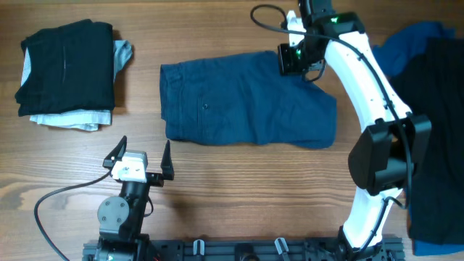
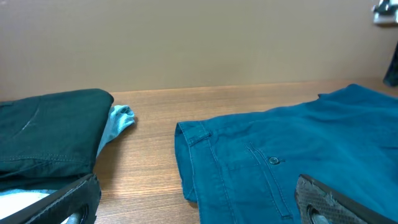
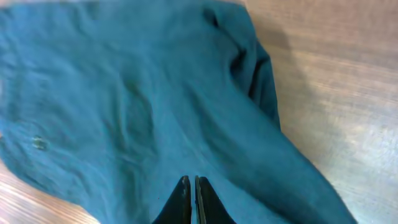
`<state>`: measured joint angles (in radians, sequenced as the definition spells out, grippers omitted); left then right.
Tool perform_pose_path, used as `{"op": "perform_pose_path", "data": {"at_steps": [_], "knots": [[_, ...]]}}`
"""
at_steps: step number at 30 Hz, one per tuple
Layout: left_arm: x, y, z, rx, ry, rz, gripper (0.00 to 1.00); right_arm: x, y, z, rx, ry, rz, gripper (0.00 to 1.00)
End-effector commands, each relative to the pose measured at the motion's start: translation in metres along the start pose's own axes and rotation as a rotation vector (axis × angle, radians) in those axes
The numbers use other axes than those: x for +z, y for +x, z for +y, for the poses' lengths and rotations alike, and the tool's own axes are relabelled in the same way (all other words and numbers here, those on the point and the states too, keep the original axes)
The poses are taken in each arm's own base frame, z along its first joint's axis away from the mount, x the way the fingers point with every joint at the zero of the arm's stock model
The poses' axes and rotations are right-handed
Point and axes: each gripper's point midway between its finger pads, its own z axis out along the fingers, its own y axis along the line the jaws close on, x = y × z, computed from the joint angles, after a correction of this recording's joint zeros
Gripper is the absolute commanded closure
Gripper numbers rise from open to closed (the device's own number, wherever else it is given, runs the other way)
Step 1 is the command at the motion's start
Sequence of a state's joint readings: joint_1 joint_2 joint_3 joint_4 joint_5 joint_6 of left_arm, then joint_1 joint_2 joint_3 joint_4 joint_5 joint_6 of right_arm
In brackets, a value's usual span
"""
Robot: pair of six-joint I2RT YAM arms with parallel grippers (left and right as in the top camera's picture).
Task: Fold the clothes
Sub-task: 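Drag the blue shorts with the right gripper to the table center, then grasp the shorts' left and right edges with both grippers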
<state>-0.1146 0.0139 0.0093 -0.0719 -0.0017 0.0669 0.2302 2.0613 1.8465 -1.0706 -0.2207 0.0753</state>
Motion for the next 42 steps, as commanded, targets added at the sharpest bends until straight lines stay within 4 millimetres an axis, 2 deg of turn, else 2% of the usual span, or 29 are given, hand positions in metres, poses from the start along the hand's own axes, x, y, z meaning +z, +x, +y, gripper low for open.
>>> {"op": "perform_pose_path", "data": {"at_steps": [1, 4, 6, 14, 16, 18, 20, 21, 22, 24, 26, 29, 30, 31, 33, 36, 39, 42], "knots": [[0.0, 0.001, 0.0, 0.011, 0.005, 0.0, 0.0, 0.038, 0.023, -0.024, -0.01, 0.096, 0.068, 0.95], [0.0, 0.001, 0.0, 0.011, 0.005, 0.0, 0.0, 0.059, 0.035, -0.045, 0.006, 0.184, 0.071, 0.94], [0.0, 0.001, 0.0, 0.011, 0.005, 0.0, 0.0, 0.069, 0.039, -0.067, 0.014, 0.281, 0.05, 0.92], [0.0, 0.001, 0.0, 0.011, 0.005, 0.0, 0.0, 0.096, 0.03, -0.111, 0.077, 0.338, -0.11, 0.9], [0.0, 0.001, 0.0, 0.011, 0.005, 0.0, 0.0, 0.086, 0.015, -0.122, 0.099, 0.347, -0.174, 0.91], [0.0, 0.001, 0.0, 0.011, 0.005, 0.0, 0.0, 0.068, 0.0, -0.121, 0.105, 0.333, -0.212, 0.91], [0.0, 0.001, 0.0, 0.011, 0.005, 0.0, 0.0, 0.033, -0.014, -0.114, 0.106, 0.326, -0.254, 0.91], [0.0, 0.001, 0.0, 0.011, 0.005, 0.0, 0.0, 0.015, -0.019, -0.109, 0.105, 0.321, -0.274, 0.85], [0.0, 0.001, 0.0, 0.011, 0.005, 0.0, 0.0, -0.005, -0.02, -0.101, 0.101, 0.304, -0.29, 0.64], [0.0, 0.0, 0.001, 0.02, 0.0, -0.004, 0.0, -0.04, -0.009, -0.085, 0.095, 0.267, -0.294, 0.56], [0.0, -0.006, 0.002, 0.06, -0.007, -0.029, 0.0, -0.065, 0.009, -0.078, 0.127, 0.261, -0.275, 0.55], [0.0, 0.001, 0.002, 0.06, -0.006, -0.001, 0.0, -0.097, 0.037, -0.069, 0.246, 0.25, -0.254, 0.56], [0.0, -0.002, 0.003, 0.06, -0.012, -0.014, 0.0, -0.102, 0.044, -0.067, 0.268, 0.248, -0.245, 0.53], [0.0, -0.008, 0.001, 0.054, -0.006, -0.038, 0.0, -0.106, 0.05, -0.066, 0.274, 0.25, -0.235, 0.44], [-0.002, -0.021, -0.02, 0.058, 0.117, -0.093, 0.0, -0.106, 0.058, -0.066, 0.278, 0.256, -0.214, 0.36], [-0.011, -0.032, -0.053, 0.072, 0.311, -0.145, 0.0, -0.096, 0.078, -0.068, 0.339, 0.26, -0.141, 0.34], [-0.013, -0.036, -0.054, -0.007, 0.323, -0.093, 0.0, -0.089, 0.097, -0.069, 0.423, 0.268, -0.082, 0.33], [-0.015, -0.049, -0.054, -0.014, 0.322, -0.024, 0.0, -0.079, 0.11, -0.071, 0.498, 0.274, -0.05, 0.32]]}}
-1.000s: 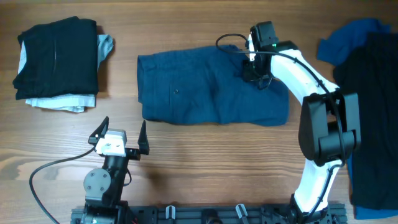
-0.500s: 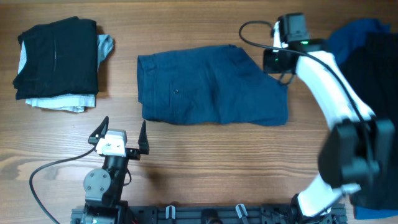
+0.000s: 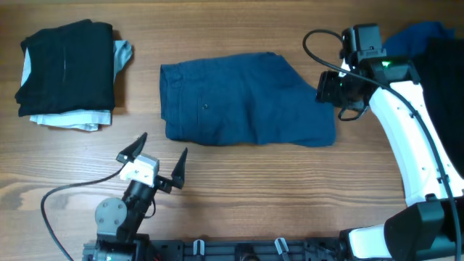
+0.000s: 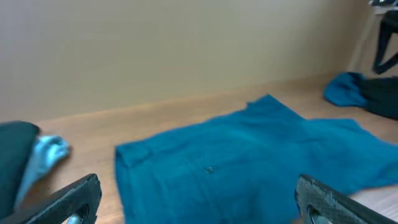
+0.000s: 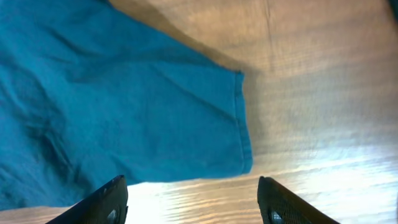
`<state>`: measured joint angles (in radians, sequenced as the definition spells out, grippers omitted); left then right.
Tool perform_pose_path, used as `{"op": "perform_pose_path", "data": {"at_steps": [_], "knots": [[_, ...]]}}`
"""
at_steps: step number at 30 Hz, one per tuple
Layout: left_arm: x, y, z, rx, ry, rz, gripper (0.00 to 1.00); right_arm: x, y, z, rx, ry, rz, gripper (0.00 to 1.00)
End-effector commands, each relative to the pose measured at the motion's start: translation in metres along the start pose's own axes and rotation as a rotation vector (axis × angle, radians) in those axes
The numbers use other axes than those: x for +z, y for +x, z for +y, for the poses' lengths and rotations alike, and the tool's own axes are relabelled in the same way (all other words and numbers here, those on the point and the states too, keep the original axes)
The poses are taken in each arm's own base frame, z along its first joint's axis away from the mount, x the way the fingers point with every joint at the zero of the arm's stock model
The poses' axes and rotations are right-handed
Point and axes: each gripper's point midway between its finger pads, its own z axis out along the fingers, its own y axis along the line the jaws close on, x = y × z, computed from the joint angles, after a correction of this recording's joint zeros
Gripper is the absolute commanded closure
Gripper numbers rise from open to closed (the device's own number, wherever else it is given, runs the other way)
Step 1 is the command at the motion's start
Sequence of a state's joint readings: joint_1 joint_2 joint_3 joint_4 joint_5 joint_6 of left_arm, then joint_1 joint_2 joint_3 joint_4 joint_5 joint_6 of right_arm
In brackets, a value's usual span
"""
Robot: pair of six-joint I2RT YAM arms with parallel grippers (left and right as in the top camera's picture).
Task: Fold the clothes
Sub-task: 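Grasp the shorts' left and right edges with both grippers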
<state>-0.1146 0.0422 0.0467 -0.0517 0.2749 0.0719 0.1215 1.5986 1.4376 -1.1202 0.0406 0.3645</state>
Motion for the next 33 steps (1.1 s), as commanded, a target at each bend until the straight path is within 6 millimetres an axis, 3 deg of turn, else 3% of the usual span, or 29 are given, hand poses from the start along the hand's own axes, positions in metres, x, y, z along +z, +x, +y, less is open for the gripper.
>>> {"op": "perform_pose_path", "data": {"at_steps": [1, 8, 12, 15, 19, 24, 26, 27, 31, 33], "knots": [[-0.004, -0.037, -0.008, -0.034, 0.045, 0.034, 0.0, 0.012, 0.017, -0.002, 0.111, 0.006, 0.053, 0.32], [0.027, -0.046, 0.001, -0.152, 0.042, 0.411, 0.0, 0.033, 0.053, -0.019, 0.119, 0.049, 0.147, 0.28], [0.057, -0.023, 0.009, -0.227, 0.038, 0.652, 0.0, 0.042, 0.067, -0.039, 0.152, 0.073, 0.153, 0.29], [0.078, 0.002, 0.013, -0.294, 0.036, 0.753, 0.0, 0.054, 0.08, -0.056, 0.142, 0.051, 0.149, 0.34], [0.093, 0.03, 0.017, -0.318, 0.039, 0.816, 0.0, 0.068, 0.089, -0.055, 0.045, -0.097, 0.137, 0.41], [0.099, 0.054, 0.018, -0.346, 0.033, 0.882, 0.0, 0.099, 0.094, -0.064, 0.047, -0.077, 0.071, 0.44], [0.099, 0.067, 0.018, -0.402, 0.01, 0.923, 0.14, 0.108, 0.092, -0.06, 0.046, -0.109, 0.033, 0.48], [0.099, 0.078, 0.018, -0.429, -0.004, 0.955, 0.23, 0.11, 0.089, -0.06, 0.04, -0.112, 0.01, 0.48], [0.087, 0.108, 0.038, -0.462, -0.182, 1.059, 0.24, 0.111, 0.086, -0.059, 0.013, -0.114, -0.001, 0.43], [0.084, 0.121, 0.038, -0.47, -0.186, 1.099, 0.25, 0.111, 0.084, -0.059, 0.013, -0.114, -0.013, 0.43]]}}
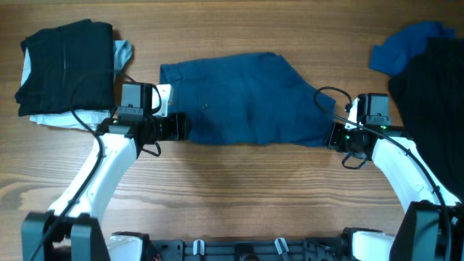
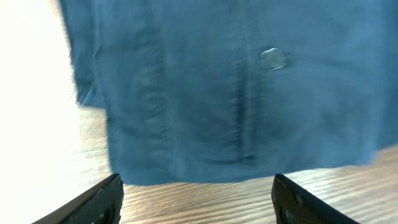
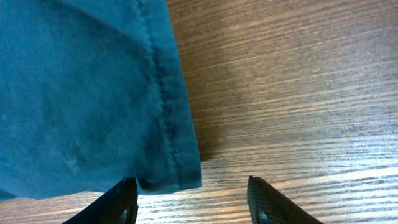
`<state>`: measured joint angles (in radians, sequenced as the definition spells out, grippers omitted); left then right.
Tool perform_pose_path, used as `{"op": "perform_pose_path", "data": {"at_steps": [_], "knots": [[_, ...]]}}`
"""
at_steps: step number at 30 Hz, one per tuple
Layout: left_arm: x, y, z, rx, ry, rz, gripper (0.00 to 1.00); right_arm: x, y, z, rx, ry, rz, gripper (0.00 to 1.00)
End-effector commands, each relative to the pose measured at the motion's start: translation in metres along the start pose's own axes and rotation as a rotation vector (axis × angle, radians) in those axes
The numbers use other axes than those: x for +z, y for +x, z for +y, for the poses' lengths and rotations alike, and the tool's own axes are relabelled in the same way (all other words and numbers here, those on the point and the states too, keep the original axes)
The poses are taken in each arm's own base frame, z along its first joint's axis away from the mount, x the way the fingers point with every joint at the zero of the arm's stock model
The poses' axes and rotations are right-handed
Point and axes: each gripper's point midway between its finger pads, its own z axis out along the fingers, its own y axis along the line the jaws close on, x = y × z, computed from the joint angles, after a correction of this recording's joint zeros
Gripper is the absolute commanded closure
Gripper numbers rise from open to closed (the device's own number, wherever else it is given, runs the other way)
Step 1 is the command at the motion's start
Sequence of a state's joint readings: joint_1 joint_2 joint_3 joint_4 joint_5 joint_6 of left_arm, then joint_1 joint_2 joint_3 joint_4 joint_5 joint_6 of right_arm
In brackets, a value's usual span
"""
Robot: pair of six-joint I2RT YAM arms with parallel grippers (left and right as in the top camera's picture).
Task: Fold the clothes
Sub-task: 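Grasp the shorts' left and right edges with both grippers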
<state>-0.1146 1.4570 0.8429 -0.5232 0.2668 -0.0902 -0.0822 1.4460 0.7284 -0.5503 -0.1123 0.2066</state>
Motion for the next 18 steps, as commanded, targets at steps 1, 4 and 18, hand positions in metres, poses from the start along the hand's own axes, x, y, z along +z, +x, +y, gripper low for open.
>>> {"op": "perform_pose_path", "data": {"at_steps": [1, 4, 18], "knots": [[0.015, 0.007, 0.018, -0.077, -0.075, 0.045, 0.25, -0.002, -0.004, 0.003, -0.025, -0.02, -0.023, 0.43], [0.03, 0.014, 0.024, -0.088, -0.083, 0.088, 0.25, -0.002, -0.009, 0.004, -0.027, -0.024, -0.046, 0.43], [0.04, 0.015, 0.027, -0.11, -0.086, 0.1, 0.18, 0.01, 0.014, 0.014, 0.039, -0.107, 0.005, 0.41]]}}
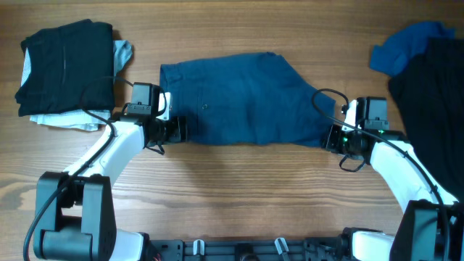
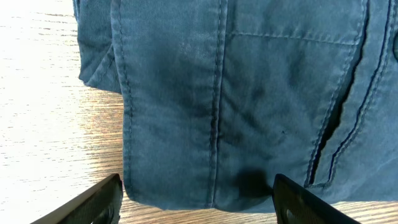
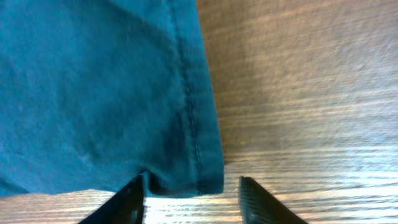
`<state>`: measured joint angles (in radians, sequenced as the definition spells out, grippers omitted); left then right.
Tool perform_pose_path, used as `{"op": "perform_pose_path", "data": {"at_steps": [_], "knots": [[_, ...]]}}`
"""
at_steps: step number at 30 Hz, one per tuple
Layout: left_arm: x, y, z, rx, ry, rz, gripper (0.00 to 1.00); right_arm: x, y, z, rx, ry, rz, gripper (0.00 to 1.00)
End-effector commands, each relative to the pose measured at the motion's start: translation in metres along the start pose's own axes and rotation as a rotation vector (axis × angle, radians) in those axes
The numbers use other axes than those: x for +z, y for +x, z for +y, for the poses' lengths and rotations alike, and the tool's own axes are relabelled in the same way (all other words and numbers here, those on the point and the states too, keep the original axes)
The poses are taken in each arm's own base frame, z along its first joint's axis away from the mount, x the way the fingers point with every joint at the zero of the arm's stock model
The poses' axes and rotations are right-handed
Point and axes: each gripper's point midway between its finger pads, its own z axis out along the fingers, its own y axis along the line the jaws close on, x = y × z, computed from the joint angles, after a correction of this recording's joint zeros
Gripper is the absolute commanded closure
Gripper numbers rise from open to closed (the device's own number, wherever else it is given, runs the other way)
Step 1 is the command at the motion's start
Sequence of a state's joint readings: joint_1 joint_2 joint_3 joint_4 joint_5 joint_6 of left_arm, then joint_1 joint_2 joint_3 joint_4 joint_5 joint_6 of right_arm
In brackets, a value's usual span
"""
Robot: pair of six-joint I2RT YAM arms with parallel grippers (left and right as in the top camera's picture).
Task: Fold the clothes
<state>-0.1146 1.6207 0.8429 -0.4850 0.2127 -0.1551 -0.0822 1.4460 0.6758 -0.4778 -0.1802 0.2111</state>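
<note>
Blue shorts (image 1: 243, 98) lie folded flat in the middle of the table. My left gripper (image 1: 176, 129) stands open at their near left corner, the waistband edge (image 2: 168, 186) between its fingers (image 2: 93, 202). At the near right corner my right gripper (image 1: 332, 138) is open too, straddling the hem corner (image 3: 199, 177), with one finger (image 3: 258, 199) on bare wood. A stack of folded dark clothes (image 1: 67, 69) rests at the far left.
A heap of unfolded dark and blue garments (image 1: 428, 109) lies along the right edge of the table. Cables run from both arms across the wood. Bare wooden table (image 1: 239, 188) stretches in front of the shorts.
Both grippers have edged closer onto the near corners of the shorts. The right jaws have narrowed a little around the hem. The shorts lie as before.
At first my right gripper was shut at the far right edge of the shorts and my left arm rested near the table's front. Then the right gripper was open beside the shorts' right side. Later both open grippers stood at the near corners, where they are now.
</note>
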Motion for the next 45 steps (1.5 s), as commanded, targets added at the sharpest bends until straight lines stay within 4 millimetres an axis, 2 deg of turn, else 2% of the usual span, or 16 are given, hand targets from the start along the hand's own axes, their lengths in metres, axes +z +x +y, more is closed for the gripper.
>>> {"op": "perform_pose_path", "data": {"at_steps": [1, 9, 12, 14, 17, 21, 23, 25, 26, 28, 30, 32, 34, 37, 41, 45], "knots": [[0.001, -0.005, 0.003, -0.015, -0.008, -0.012, 0.16, 0.004, 0.007, 0.004, 0.037, -0.037, 0.005, 0.4], [0.001, -0.008, 0.002, -0.015, -0.004, -0.027, 0.16, 0.021, -0.002, -0.004, 0.054, -0.001, -0.014, 0.46], [0.001, -0.008, 0.002, -0.016, -0.004, -0.026, 0.16, 0.032, 0.005, -0.008, 0.062, 0.006, 0.025, 0.5], [0.001, -0.008, 0.001, -0.016, 0.0, -0.025, 0.26, 0.035, 0.005, -0.003, 0.08, -0.023, 0.028, 0.62], [0.001, -0.008, 0.001, -0.016, 0.003, -0.023, 0.52, 0.034, 0.007, 0.002, 0.098, -0.048, 0.038, 0.82], [0.0, -0.007, 0.001, -0.016, 0.002, -0.021, 0.74, 0.034, 0.011, 0.001, 0.119, -0.043, 0.057, 0.83], [0.0, -0.007, 0.001, -0.016, 0.002, -0.021, 0.8, 0.034, 0.013, 0.0, 0.12, -0.042, 0.063, 0.84], [0.0, -0.006, 0.001, -0.017, 0.001, -0.018, 0.86, 0.034, 0.014, 0.005, 0.119, -0.069, 0.07, 0.96], [0.0, -0.005, 0.001, -0.018, 0.001, -0.014, 0.94, 0.033, 0.013, 0.008, 0.119, -0.083, 0.072, 0.96], [-0.002, -0.007, -0.004, -0.015, 0.025, -0.018, 0.96, 0.027, 0.002, 0.012, 0.108, -0.093, 0.057, 0.96], [-0.015, -0.015, -0.016, -0.005, 0.075, -0.049, 0.96, 0.012, -0.015, 0.019, 0.078, -0.101, 0.026, 0.96], [-0.039, -0.031, -0.026, 0.012, 0.098, -0.113, 0.96, -0.019, -0.039, 0.03, 0.062, -0.115, -0.029, 0.96], [-0.08, -0.053, -0.04, 0.039, 0.122, -0.22, 0.96, -0.061, -0.061, 0.042, 0.011, -0.13, -0.1, 0.96], [-0.131, -0.071, -0.055, 0.055, 0.158, -0.361, 0.96, -0.112, -0.079, 0.05, -0.035, -0.12, -0.192, 0.96], [-0.191, -0.077, -0.07, 0.102, 0.198, -0.534, 0.96, -0.17, -0.088, 0.053, -0.073, -0.085, -0.322, 0.96], [-0.227, -0.073, -0.076, 0.126, 0.215, -0.638, 0.96, -0.205, -0.086, 0.059, -0.111, -0.099, -0.411, 0.96]]}}
